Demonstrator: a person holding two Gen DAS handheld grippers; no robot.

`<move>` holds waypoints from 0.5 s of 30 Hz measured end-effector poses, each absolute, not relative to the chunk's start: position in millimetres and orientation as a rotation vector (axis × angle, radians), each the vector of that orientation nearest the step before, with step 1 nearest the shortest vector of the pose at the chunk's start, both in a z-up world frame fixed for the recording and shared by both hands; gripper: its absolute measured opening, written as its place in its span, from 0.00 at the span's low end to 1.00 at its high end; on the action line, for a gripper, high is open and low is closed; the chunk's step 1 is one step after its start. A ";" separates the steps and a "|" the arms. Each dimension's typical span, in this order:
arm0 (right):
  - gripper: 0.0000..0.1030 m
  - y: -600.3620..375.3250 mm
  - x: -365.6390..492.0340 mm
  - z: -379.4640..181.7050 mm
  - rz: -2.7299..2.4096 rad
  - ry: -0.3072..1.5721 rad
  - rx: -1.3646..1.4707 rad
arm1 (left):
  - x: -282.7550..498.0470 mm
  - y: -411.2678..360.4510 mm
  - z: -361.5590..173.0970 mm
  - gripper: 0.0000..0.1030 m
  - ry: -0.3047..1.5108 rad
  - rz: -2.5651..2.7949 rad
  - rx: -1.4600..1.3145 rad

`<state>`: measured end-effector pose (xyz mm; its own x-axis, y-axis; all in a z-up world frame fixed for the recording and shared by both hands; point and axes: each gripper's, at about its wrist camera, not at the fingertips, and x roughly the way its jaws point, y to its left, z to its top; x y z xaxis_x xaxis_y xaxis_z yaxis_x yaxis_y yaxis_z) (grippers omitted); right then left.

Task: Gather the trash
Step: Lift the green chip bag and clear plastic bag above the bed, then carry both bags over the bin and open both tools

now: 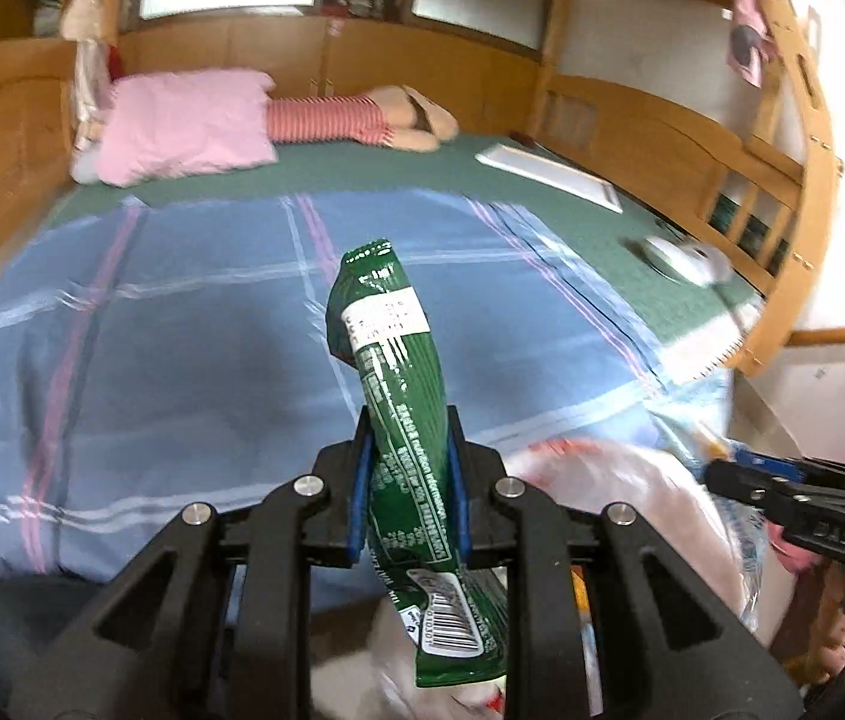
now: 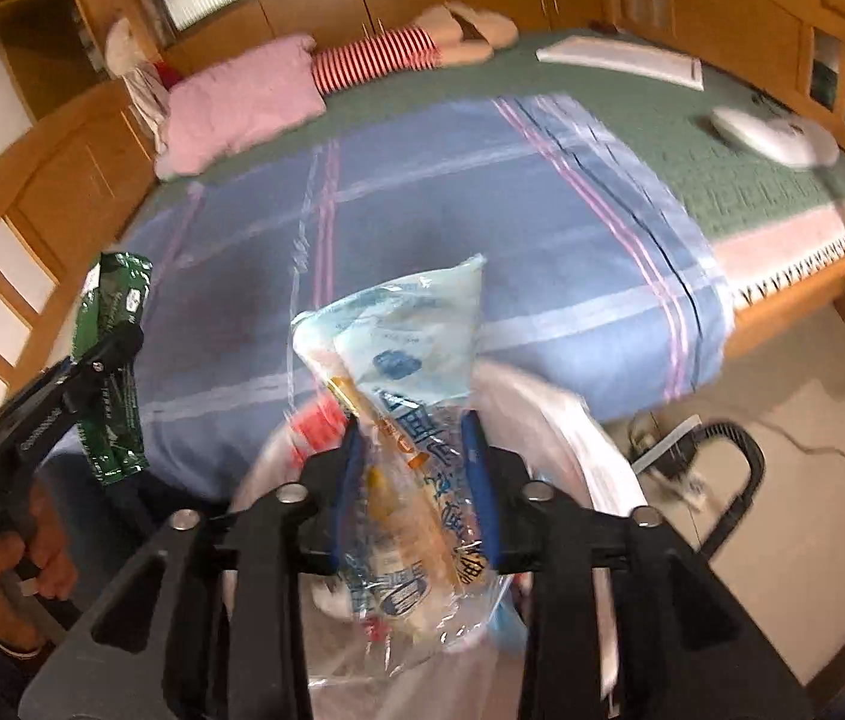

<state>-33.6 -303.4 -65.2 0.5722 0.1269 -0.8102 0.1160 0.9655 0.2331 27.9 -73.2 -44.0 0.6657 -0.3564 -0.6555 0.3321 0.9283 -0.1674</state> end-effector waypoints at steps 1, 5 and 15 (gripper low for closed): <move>0.55 -306.5 -36.7 -66.3 0.003 0.974 0.280 | 25.4 -75.4 -48.6 0.21 0.768 -0.411 -0.039; 0.66 -329.3 -52.5 -54.2 -0.047 0.902 0.362 | 18.1 -86.7 -67.1 0.22 0.848 -0.533 -0.055; 0.71 -345.1 -61.9 -25.7 -0.082 0.770 0.428 | -12.8 -125.0 -91.2 0.74 0.898 -0.701 0.050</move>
<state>-61.9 -345.1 -25.7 0.7191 0.0824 -0.6900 0.2261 0.9112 0.3444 -12.8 -125.0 -91.2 0.4179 -0.5386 -0.7316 0.5789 0.7785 -0.2424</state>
